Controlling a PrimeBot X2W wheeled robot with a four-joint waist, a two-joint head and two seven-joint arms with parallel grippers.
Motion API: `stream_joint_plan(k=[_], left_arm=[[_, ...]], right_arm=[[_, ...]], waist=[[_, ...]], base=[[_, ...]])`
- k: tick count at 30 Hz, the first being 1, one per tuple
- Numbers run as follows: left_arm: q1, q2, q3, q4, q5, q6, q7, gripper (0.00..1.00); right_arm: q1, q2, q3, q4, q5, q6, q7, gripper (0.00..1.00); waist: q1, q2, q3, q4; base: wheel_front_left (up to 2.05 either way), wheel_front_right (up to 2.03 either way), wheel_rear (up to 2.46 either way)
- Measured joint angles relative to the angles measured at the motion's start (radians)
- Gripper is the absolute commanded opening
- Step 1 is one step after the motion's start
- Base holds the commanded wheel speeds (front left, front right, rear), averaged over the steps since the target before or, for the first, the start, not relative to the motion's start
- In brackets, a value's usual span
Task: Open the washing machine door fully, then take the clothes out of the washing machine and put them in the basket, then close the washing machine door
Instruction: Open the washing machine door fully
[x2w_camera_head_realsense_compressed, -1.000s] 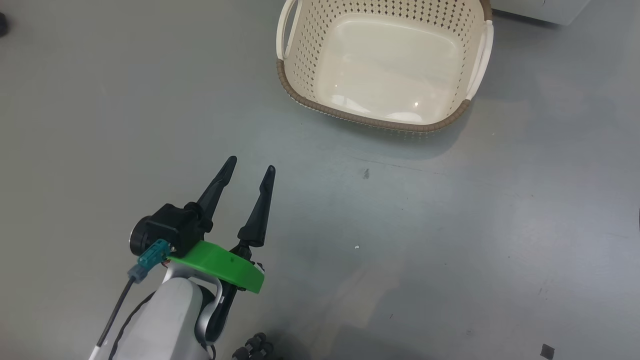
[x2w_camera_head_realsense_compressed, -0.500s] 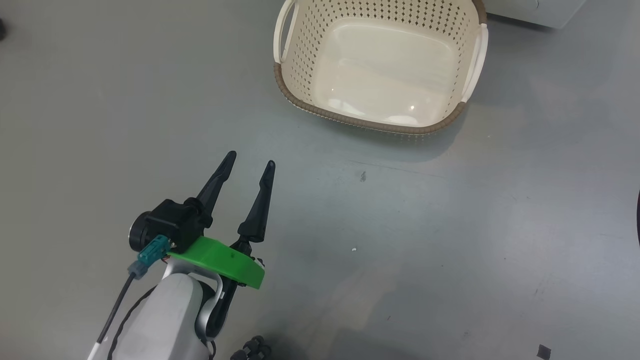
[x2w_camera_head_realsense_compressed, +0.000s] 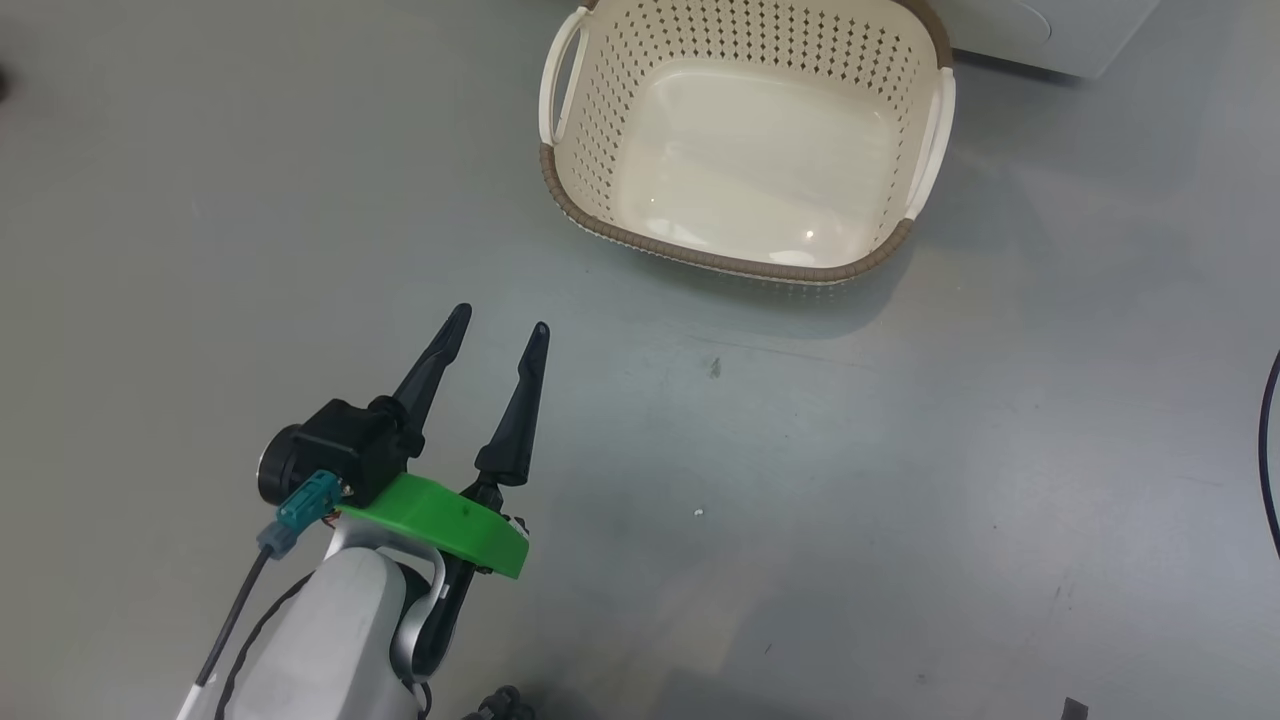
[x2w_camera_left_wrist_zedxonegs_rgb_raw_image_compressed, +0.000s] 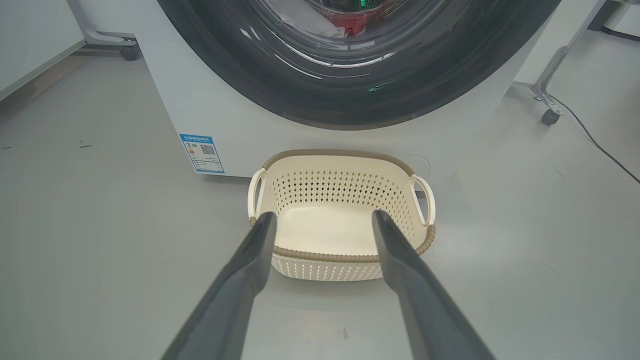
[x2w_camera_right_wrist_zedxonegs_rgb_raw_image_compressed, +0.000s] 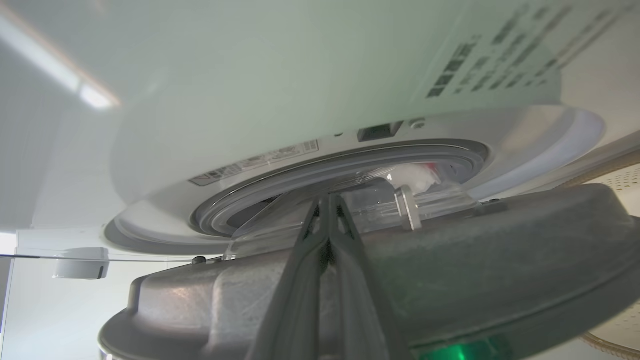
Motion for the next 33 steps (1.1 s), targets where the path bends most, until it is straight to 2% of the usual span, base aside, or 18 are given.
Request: stream_joint_plan(k=[19, 33], left_arm=[[0.002, 0.000, 0.001, 0.026, 0.028, 0.006, 0.000, 1.00], [0.022, 0.001, 0.007, 0.030, 0.045, 0.009, 0.000, 1.00]], right_arm=[[0.106, 0.013, 0.004, 0.032, 0.028, 0.001, 0.081, 0.00], [0.172, 0.049, 0.029, 0.043, 0.036, 0.001, 0.122, 0.00]], waist=[[0.0000, 0.0000, -0.084, -0.016], [0.0000, 0.0000, -0.132, -0.037]], base=[[0.00, 0.00, 0.00], [0.00, 0.00, 0.00]])
